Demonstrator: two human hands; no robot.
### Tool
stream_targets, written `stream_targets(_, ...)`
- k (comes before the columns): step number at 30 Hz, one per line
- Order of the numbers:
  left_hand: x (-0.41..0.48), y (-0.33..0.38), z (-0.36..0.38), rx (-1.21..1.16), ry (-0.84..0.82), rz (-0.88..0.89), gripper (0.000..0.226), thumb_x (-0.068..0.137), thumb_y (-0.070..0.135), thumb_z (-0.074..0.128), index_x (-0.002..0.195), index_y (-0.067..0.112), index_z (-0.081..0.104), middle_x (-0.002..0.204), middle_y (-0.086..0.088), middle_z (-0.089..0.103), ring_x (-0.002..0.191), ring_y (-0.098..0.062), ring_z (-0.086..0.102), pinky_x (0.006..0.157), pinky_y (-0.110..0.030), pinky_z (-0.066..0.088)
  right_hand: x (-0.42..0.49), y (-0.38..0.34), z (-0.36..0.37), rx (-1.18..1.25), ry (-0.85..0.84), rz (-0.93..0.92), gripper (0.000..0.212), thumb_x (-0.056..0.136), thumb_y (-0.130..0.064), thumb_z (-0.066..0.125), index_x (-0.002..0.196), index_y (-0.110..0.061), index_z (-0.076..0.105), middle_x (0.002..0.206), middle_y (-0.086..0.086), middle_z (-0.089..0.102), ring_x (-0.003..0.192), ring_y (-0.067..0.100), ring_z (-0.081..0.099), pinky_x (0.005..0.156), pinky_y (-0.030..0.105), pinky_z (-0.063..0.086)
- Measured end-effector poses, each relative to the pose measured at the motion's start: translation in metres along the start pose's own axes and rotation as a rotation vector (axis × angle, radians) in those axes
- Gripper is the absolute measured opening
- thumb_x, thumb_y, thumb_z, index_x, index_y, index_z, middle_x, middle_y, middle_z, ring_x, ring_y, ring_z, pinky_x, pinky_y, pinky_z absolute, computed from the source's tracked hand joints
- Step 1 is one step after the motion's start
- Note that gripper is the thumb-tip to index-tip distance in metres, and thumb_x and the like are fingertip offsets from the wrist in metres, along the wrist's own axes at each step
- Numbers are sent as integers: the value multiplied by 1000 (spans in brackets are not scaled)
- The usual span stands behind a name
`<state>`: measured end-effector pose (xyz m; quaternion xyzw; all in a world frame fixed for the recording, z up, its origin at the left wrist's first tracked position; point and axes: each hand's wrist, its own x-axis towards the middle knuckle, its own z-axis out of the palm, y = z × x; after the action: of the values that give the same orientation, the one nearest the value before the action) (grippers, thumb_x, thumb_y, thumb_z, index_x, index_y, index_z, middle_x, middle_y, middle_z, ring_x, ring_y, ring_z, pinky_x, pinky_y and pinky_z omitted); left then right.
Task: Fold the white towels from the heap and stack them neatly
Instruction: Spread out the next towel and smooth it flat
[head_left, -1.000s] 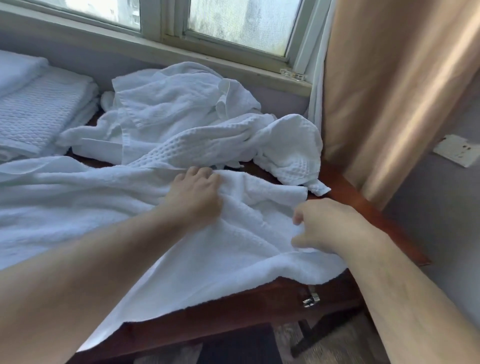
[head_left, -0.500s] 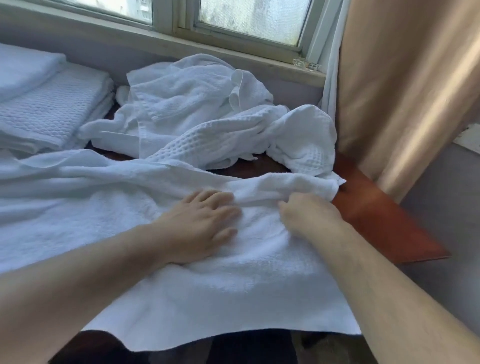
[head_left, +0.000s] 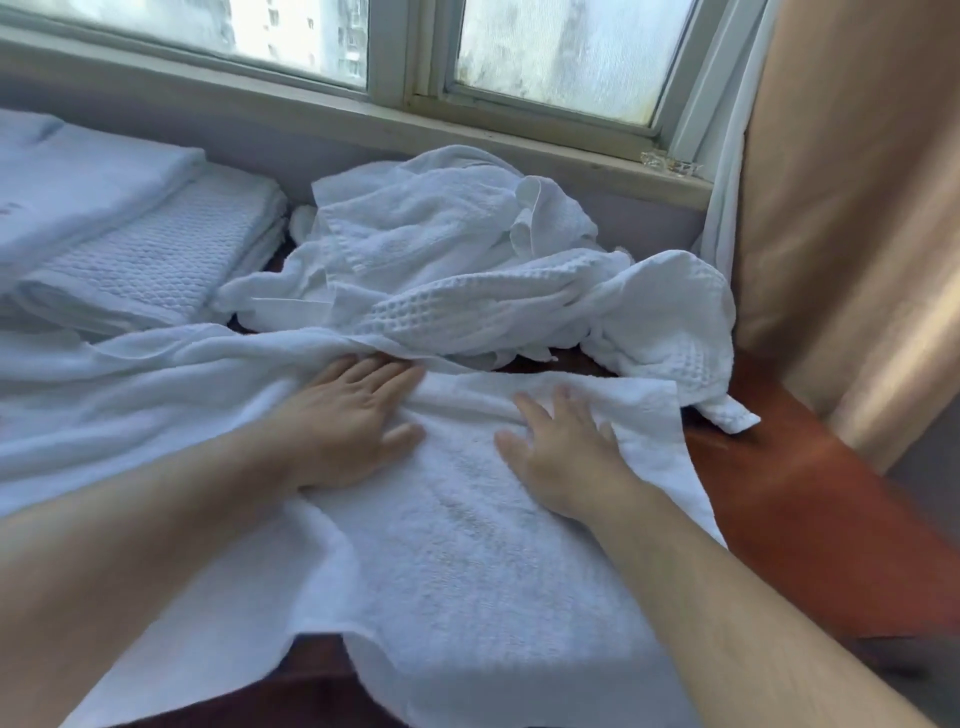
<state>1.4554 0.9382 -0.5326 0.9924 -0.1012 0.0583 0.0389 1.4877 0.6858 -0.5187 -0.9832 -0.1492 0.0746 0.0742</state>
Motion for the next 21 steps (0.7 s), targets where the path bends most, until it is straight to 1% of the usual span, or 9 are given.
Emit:
stream_targets(2,8,-16,1,6,4,10,85,83,73,9,159,35,0,167,12,4,151,-5,-4,112,-17,-21,19,-2,7,-16,12,-8,68,100,-64,20,160,-35,5,168,7,-14,153,27,-16,123,52,-5)
stream_targets(4,19,-25,5,3,11,7,85,83,73,9,158,36,-2,166,13,4,150,-4,-4,104,-11,-27,38,0,10,-24,30,-3,70,98,-66,17,160,-34,3,168,6,-13,154,27,-15,123,52,-5)
stream_targets(10,61,-33,10,-13,25,-19,85,83,71,10,159,33,-3,167,11,4,151,-8,-2,117,-24,-12,96,15,5,-90,82,-25,74,94,-72,16,159,-39,3,169,-1,-6,154,25,-2,123,50,2)
stream_targets(12,69,-30,11,-4,39,-27,82,88,67,15,159,31,-1,167,9,6,152,-10,0,123,-31,-6,108,22,1,-61,104,-47,71,94,-70,19,158,-42,4,169,-5,-4,154,23,0,123,48,2)
stream_targets(14,69,-24,10,6,50,-32,77,94,61,22,160,28,1,167,9,8,152,-11,2,124,-35,-2,109,27,0,-33,127,-54,69,95,-68,22,158,-43,8,169,-7,-1,154,24,2,124,45,3)
stream_targets(16,60,-16,7,5,70,-31,75,96,58,26,160,26,4,167,8,10,151,-12,4,123,-34,-2,100,30,4,-29,150,-34,71,95,-68,24,158,-40,11,169,-3,1,154,27,2,124,45,5)
stream_targets(17,52,-9,6,2,75,-23,75,96,58,27,160,25,5,166,7,11,151,-12,5,122,-33,-4,91,32,6,-21,147,-24,74,93,-70,23,159,-37,9,169,-1,1,154,28,0,124,44,4)
stream_targets(19,33,7,4,-31,76,15,73,98,58,29,160,26,7,166,5,10,150,-12,3,117,-27,-11,70,40,8,-1,127,-41,85,88,-75,19,160,-32,2,169,-1,-2,154,24,-6,125,43,2)
stream_targets(21,11,24,3,-103,43,60,68,100,57,30,160,28,11,167,4,9,151,-11,0,116,-24,-11,46,54,9,8,95,-69,92,83,-79,14,160,-31,-1,168,-6,-5,154,18,-10,124,40,1)
